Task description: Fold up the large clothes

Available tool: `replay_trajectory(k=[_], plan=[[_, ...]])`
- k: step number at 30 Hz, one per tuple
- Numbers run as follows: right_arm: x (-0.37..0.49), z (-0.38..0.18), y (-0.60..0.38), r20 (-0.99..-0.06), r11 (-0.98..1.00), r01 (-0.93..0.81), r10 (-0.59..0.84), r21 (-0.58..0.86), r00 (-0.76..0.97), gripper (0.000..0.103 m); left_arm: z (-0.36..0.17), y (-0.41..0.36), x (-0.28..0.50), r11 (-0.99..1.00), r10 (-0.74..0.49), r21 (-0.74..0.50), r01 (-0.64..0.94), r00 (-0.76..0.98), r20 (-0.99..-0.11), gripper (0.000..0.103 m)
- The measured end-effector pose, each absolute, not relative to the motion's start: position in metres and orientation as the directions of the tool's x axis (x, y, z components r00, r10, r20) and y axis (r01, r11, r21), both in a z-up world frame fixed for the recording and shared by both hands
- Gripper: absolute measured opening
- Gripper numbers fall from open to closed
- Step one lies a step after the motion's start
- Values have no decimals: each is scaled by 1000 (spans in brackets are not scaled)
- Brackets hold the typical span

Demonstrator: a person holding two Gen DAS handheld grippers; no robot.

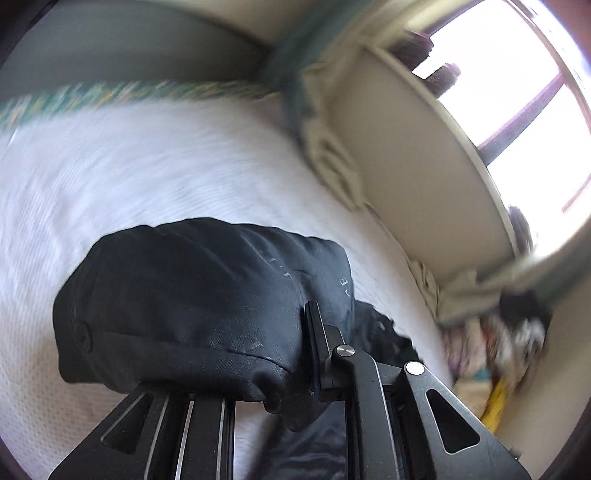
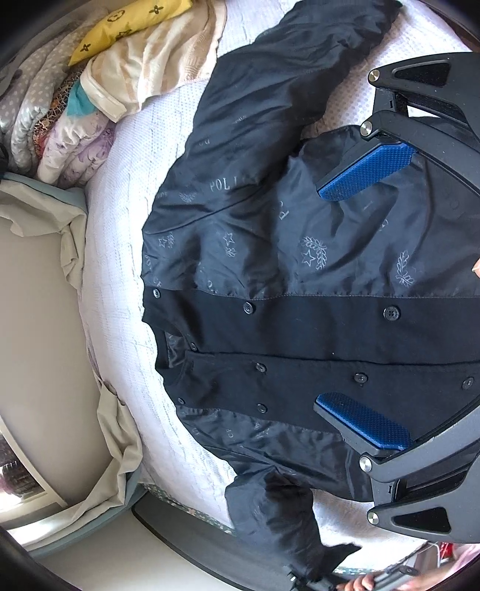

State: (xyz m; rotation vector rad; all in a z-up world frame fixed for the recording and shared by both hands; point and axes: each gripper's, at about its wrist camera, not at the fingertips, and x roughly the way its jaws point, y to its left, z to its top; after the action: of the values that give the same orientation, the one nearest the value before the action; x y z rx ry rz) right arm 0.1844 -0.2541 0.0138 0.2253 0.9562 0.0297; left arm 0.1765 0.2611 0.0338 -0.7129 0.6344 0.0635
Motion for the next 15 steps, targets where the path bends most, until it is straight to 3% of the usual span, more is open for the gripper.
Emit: replay_trajectory(k=[7, 13, 15], plan=[[186, 17, -261, -806, 978, 103, 90, 184, 585, 103, 76, 124, 224, 904, -252, -426, -17, 786, -565, 19], [187, 14, -270, -811, 976, 125, 73, 177, 580, 103, 39, 13, 246, 942, -308, -310, 130, 700, -644, 20], [189, 11, -272, -817, 978, 130, 59, 162, 574, 103, 15, -6, 245, 948, -308, -277, 155, 661, -685, 34]])
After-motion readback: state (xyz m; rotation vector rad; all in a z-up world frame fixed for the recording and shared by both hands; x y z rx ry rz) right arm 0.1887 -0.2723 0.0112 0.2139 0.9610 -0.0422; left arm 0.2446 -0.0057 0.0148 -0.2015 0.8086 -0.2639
